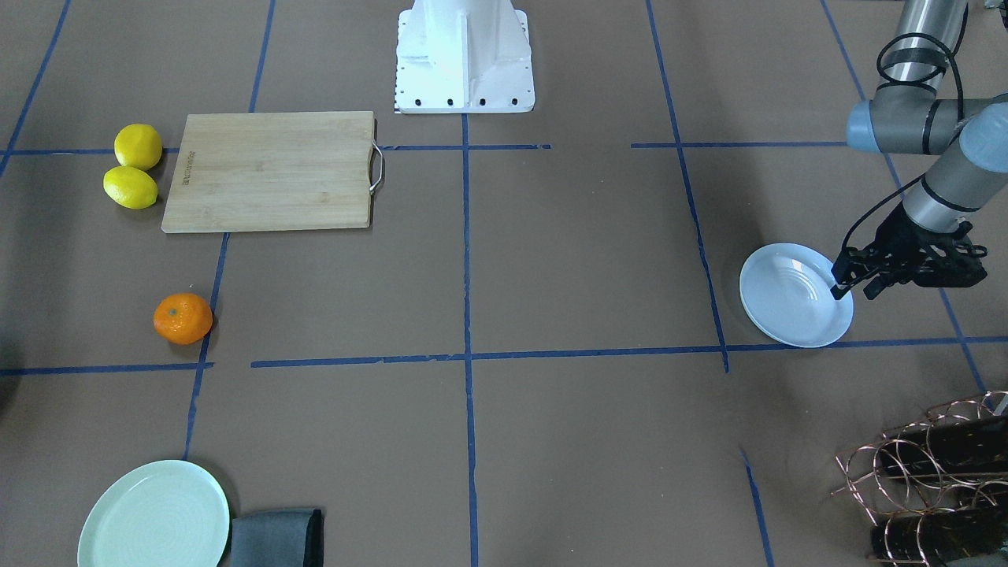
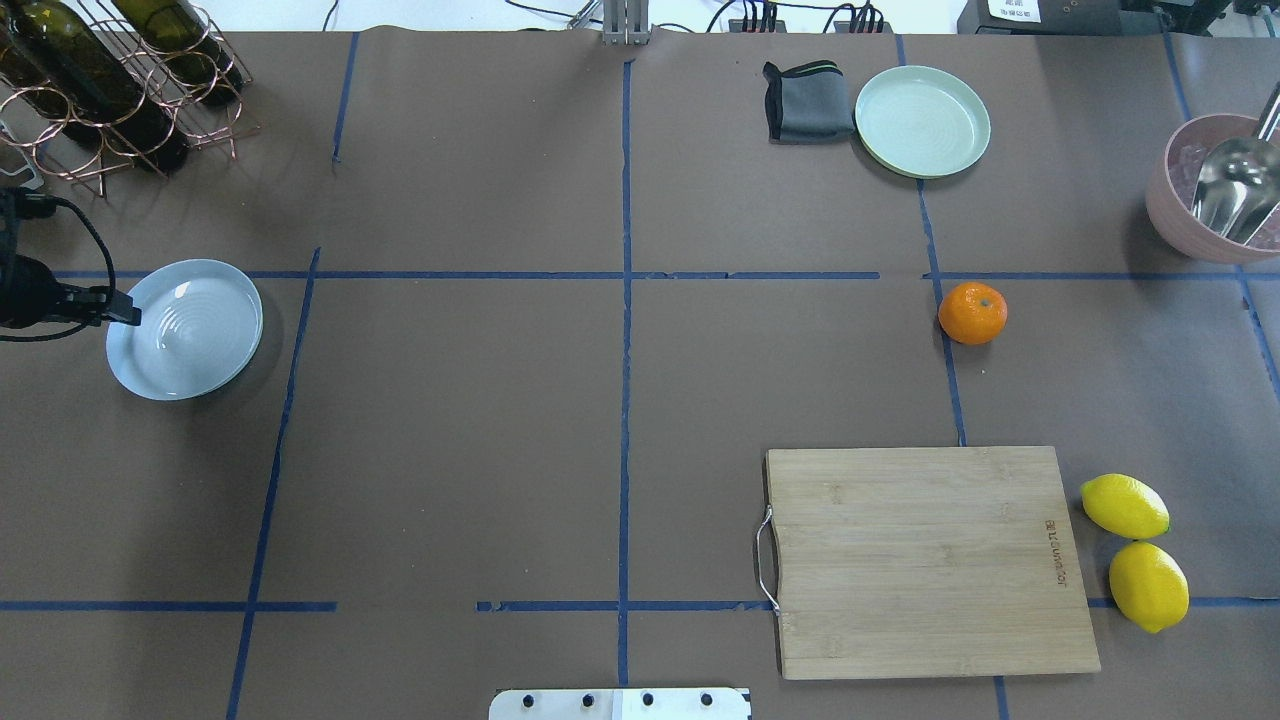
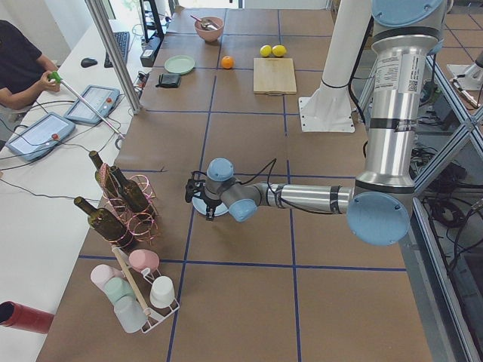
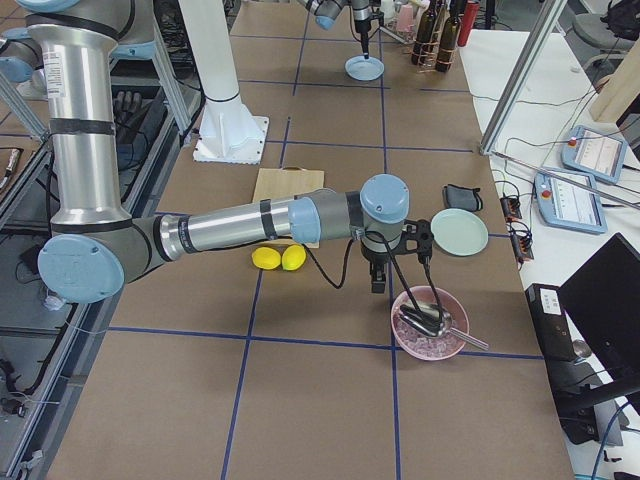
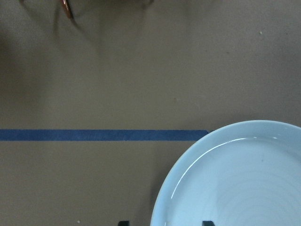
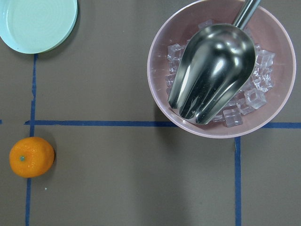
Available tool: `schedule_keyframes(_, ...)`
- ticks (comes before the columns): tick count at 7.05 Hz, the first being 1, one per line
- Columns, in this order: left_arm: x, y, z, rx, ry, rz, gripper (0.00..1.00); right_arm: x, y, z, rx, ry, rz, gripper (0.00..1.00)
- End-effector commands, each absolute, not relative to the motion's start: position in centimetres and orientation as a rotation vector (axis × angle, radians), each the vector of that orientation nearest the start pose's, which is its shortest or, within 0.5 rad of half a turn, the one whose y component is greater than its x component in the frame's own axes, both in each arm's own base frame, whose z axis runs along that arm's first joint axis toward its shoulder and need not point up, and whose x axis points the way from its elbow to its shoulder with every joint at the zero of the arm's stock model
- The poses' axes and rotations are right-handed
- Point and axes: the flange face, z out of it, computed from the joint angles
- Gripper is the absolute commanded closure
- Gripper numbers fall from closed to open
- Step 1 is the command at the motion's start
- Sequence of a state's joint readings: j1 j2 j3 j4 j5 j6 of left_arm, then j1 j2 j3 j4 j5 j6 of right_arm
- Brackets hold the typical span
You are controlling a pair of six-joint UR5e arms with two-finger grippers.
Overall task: Pick orange to plate
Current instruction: 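Lower the left gripper to the rim of the light blue plate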
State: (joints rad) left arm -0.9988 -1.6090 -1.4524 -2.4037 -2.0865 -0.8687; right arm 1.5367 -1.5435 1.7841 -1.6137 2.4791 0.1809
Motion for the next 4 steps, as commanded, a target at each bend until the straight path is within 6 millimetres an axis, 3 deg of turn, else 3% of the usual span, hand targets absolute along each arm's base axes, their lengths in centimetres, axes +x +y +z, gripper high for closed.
schedule_keyframes(1, 22.69, -49.57, 62.02, 0.226, 0.856, -0.07, 0.47, 3.4, -50.3, 52.9, 0.083, -0.921, 0.055, 0.0)
schedule_keyframes(2, 22.9, -49.43, 62.32, 0.229, 0.859, -0.063, 0.47, 3.09, -50.38, 52.83, 0.08, -0.922, 0.05, 0.0)
schedule_keyframes(4, 22.9, -49.43, 62.32, 0.231, 0.859, -0.057, 0.6, 3.0, -50.32, 52.89, 0.078, -0.923, 0.049, 0.0)
